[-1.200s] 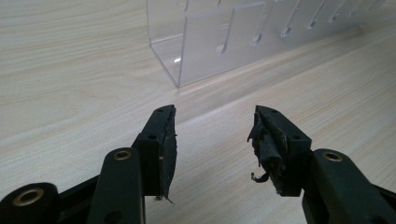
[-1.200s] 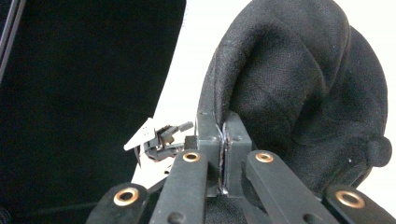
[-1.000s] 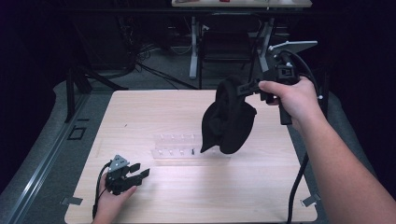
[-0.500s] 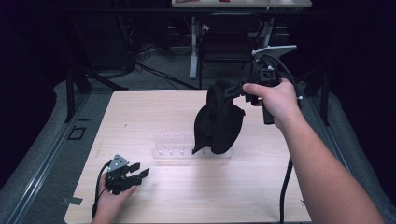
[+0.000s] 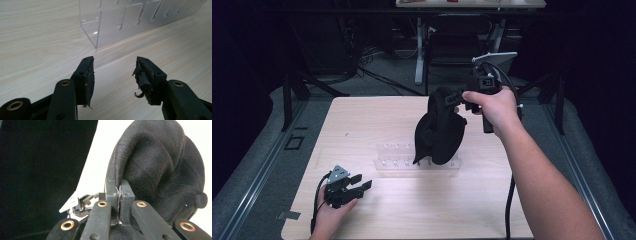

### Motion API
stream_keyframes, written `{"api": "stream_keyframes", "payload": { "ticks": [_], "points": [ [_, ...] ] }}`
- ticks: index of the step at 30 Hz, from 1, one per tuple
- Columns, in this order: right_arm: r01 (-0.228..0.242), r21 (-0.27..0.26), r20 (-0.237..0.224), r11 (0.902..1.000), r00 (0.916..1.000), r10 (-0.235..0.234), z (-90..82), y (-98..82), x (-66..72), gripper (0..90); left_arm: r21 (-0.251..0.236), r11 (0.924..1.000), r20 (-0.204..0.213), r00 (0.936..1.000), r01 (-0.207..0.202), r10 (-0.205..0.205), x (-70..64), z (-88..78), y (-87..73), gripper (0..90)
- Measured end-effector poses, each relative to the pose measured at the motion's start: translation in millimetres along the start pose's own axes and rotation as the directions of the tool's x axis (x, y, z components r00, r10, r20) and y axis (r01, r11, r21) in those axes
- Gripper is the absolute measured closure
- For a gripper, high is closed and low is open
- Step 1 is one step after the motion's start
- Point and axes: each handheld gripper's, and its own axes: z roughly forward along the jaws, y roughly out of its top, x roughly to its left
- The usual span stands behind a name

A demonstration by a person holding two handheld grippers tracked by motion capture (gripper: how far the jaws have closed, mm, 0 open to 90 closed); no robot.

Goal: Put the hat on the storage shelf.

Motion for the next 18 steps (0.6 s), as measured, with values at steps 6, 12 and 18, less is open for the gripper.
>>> {"api": "stream_keyframes", "payload": {
  "ticks": [6,12,18],
  "points": [
    [-0.002,-0.002,0.015,1.0,0.9999,0.002,-1.3,1.0,-0.4,88.4,-0.001,1.0,0.002,1.0,-0.001,0.001,-0.1,0.2,0.1,49.7],
    [0.003,-0.005,0.022,1.0,0.9998,-0.003,-3.0,0.3,-0.5,88.4,0.003,1.0,0.0,1.0,-0.001,0.001,-0.6,0.0,0.4,49.8],
    [0.006,0.001,0.042,1.0,0.9991,-0.006,0.8,-0.6,0.1,88.3,0.004,1.0,0.0,1.0,-0.004,0.004,-0.6,1.0,0.4,49.7]
  ]
}}
